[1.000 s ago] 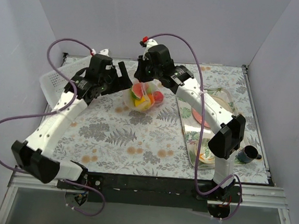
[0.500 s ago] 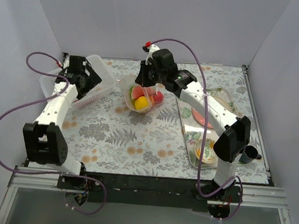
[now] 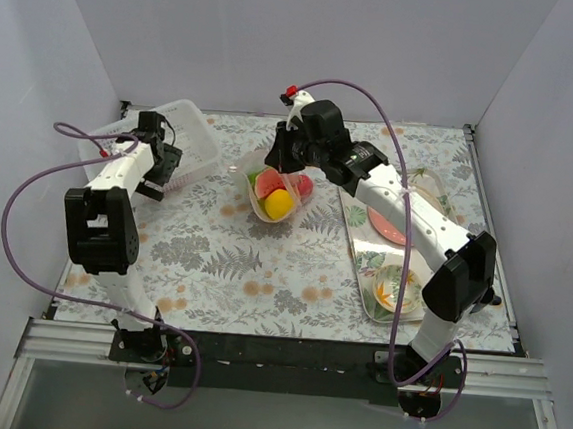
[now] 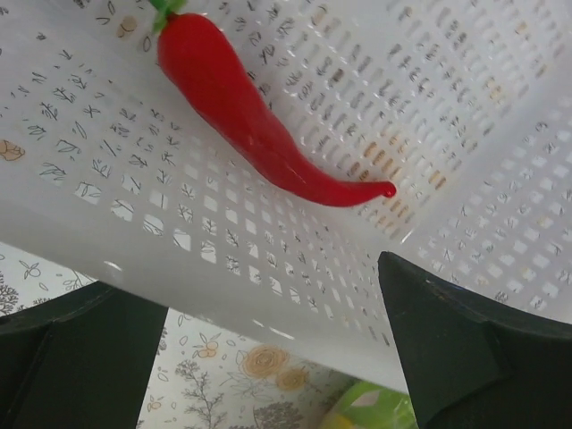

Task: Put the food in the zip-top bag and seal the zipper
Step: Pick up the fake vegetable from the bin.

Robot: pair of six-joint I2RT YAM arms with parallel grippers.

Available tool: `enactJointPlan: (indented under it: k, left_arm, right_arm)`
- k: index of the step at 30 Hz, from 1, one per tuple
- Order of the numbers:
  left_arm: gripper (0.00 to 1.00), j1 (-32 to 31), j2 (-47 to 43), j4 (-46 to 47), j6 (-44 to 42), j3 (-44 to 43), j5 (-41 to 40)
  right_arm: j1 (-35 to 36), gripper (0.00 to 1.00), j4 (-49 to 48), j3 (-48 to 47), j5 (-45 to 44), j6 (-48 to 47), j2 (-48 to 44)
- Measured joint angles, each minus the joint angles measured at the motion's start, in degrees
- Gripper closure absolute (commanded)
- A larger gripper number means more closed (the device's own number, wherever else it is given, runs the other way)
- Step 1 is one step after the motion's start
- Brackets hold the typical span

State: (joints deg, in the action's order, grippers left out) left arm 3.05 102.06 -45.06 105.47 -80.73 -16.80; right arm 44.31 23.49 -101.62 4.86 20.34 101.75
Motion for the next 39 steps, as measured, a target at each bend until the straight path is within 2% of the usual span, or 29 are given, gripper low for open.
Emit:
enactJointPlan:
  k: [5,11,15,18,22,28,39]
  left_arm:
    - [0.03,3.2,1.1,0.6,1.5,0.1,4.4]
    - [0.02,3.0,-7.0,2.2,2.0,2.8,7.1]
    - [0.02,3.1,-10.5,2.6,2.5,0.9,6.3]
    - [0.02,3.9,-7.0,1.7,3.1,-4.3,5.6]
    - [0.02,5.1,2.6,0.2,4.0,-12.3,4.4]
    - [0.02,5.9,13.4,-1.9,5.0,-14.3,3.7]
    - [0.05,5.9,15.0,-2.6,5.6,-14.1,2.4]
  right_arm:
    - [0.0,0.99,-0.1,2.1,-0.5,-1.1,-2.3]
    - [0.0,0.99,-0.1,2.3,-0.6,-1.1,-2.7]
    - [0.0,0.99,-0.1,2.3,-0.5,-1.1,-2.7]
    - [0.0,0.99,-0.1,2.3,-0.6,-1.1,-2.7]
    - [0.0,0.99,-0.2,2.6,-0.6,-1.1,-2.7]
    - [0.0,0.99,-0.4,3.3,-0.6,-1.1,-2.8]
    - [0.0,0.99,-0.6,4.0,-0.6,-1.3,-2.9]
